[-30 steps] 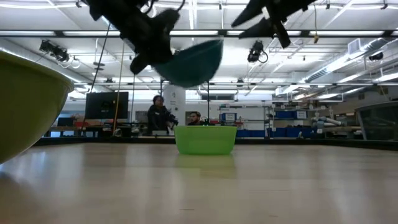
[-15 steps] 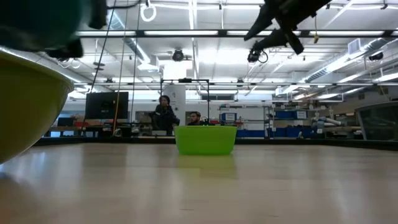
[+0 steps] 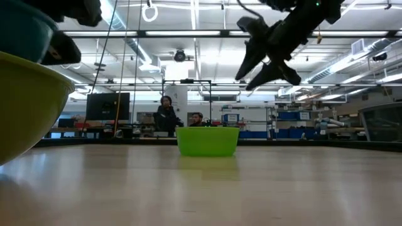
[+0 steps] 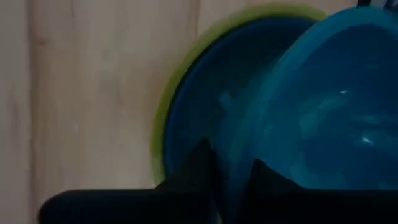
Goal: Nest bowls inside each other
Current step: Stack the medium blue bowl on top of the large light blue bowl
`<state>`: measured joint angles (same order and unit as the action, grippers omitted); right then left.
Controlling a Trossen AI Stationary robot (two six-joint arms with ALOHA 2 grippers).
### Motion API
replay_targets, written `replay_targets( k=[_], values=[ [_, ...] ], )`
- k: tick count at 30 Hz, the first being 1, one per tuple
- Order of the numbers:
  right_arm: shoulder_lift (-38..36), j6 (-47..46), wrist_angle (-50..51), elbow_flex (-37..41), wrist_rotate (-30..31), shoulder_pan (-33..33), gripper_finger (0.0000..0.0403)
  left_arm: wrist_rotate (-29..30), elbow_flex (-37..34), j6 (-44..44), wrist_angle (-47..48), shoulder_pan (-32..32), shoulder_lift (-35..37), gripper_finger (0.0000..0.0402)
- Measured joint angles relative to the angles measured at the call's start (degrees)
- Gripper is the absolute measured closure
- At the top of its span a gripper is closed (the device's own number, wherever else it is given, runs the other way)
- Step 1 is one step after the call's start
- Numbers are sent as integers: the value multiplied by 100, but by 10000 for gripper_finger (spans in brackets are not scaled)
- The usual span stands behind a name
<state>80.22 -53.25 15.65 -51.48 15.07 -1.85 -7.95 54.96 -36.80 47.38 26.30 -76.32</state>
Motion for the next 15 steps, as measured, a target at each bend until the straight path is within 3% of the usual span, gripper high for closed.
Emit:
replay_targets(
  k=[6,11,15],
  values=[
    [356,-133,134,2,-49,-48,233,-459,0,-286,-391,2,-211,252],
    [756,-365,-31,2,-687,-144,233,-873,0,-515,-144,2,-119,154],
    [1162,-370,-485,0,-1071,61,233,-867,0,-744,125,-77,43,109]
  ],
)
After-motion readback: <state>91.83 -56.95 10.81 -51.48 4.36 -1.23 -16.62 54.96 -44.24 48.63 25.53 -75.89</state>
